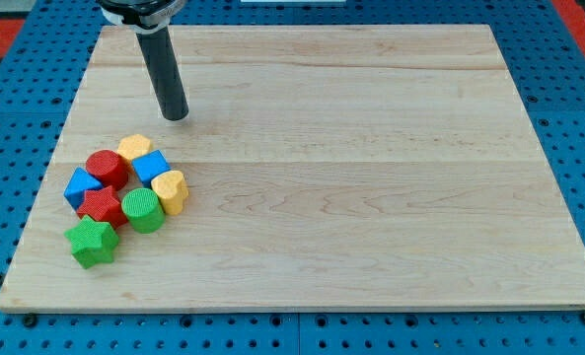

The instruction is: Move the green circle to the right of the red star

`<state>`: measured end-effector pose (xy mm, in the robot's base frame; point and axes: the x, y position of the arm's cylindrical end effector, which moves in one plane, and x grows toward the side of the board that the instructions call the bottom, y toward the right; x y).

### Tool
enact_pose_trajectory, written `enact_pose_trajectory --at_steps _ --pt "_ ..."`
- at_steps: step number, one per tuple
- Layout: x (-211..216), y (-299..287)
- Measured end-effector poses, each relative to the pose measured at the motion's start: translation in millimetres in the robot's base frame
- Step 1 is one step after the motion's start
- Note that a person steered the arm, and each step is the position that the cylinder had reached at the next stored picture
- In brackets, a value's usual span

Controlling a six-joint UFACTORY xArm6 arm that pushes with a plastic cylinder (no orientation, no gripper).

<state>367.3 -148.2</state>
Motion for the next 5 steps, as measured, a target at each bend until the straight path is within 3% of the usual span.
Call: enact_pose_trajectory --at_steps 3,5 --pt "92 92" --pt "196 52"
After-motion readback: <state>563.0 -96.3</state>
